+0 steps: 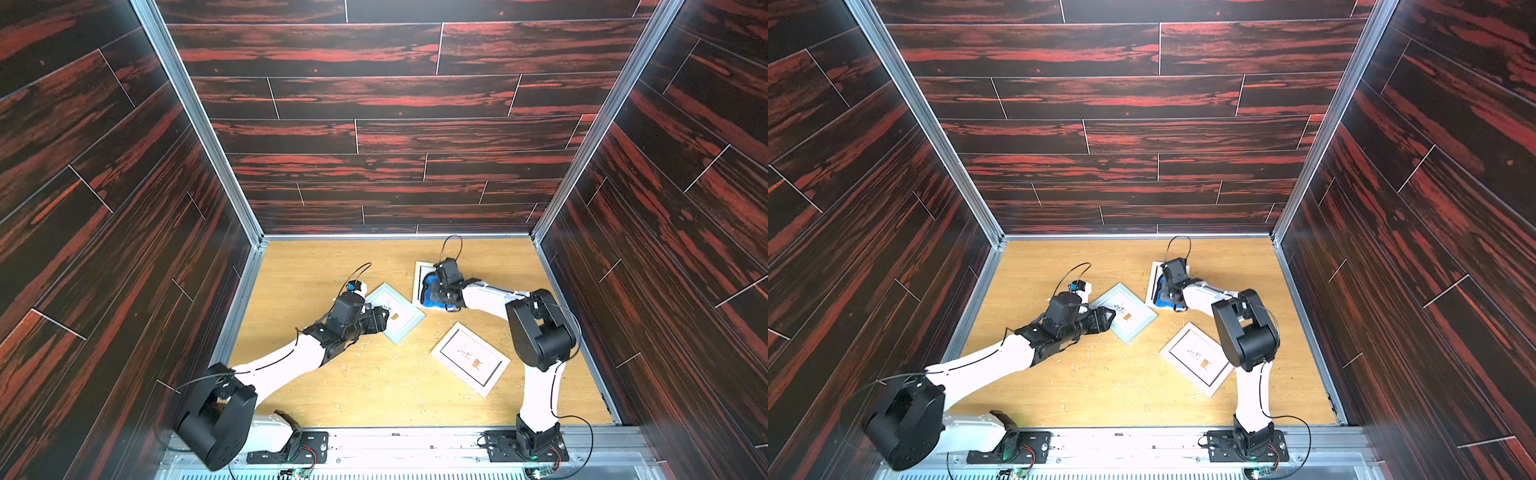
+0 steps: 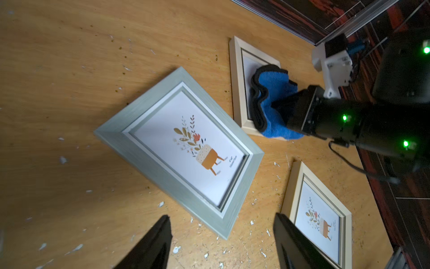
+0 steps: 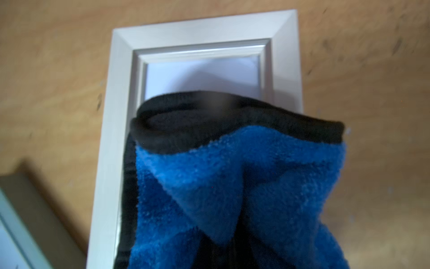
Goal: Wipe the picture frame with a cloth
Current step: Move the picture frame to the center of the board.
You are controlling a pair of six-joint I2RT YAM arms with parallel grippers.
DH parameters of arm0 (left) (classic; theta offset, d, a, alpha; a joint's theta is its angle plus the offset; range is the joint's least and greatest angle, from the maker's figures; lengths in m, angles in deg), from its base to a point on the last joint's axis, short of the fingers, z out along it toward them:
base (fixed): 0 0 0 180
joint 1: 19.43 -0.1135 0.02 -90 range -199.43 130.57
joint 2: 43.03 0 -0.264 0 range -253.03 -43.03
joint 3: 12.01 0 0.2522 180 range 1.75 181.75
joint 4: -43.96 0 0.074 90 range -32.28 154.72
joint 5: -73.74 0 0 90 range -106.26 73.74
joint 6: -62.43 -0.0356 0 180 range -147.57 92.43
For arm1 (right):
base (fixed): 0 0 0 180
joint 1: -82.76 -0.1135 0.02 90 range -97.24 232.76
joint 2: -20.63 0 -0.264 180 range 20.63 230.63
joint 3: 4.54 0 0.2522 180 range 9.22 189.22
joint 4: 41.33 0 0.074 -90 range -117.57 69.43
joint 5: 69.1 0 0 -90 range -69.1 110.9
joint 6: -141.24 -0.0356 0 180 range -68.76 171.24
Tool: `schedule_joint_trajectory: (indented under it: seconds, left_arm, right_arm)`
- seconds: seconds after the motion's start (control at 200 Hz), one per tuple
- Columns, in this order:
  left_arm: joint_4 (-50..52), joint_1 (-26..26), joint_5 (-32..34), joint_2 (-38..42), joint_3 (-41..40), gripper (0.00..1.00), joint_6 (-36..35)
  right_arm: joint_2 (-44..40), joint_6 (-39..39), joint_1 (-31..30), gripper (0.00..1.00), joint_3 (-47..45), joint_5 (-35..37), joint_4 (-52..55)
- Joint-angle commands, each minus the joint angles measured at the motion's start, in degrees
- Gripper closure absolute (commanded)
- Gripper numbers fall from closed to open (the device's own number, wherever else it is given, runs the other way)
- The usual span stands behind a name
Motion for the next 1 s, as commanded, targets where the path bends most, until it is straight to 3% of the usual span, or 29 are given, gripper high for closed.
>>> schedule_joint_trajectory:
  seconds: [0.0,0.406,0.651,0.837,0.997]
  left_arm:
    - [2.0,-1.8,3.6,2.6,-1.2,0.27,-1.1]
    - [9.5,-5.5,2.9,0.5,1.0,0.27,-3.9]
    - [11.9,-4.2,-4.2,-9.1,9.1,0.34,-5.0]
    - [11.3,-0.4,-5.6,-16.4,12.9,0.38,-3.9]
    - [12.1,2.2,-5.0,-19.2,14.3,0.39,-3.0]
  right_arm:
    - [0.0,0.4,-6.0,1.0,-4.8,-3.2,6.1]
    - [-2.1,-7.6,-19.2,1.0,-4.1,-5.6,9.8]
    - [-9.8,-11.7,-18.0,1.0,-11.4,3.0,16.4]
    - [-14.6,-10.4,-16.9,1.0,-12.3,1.8,14.6]
    - [-16.7,-7.2,-11.2,1.0,-9.4,0.3,11.9]
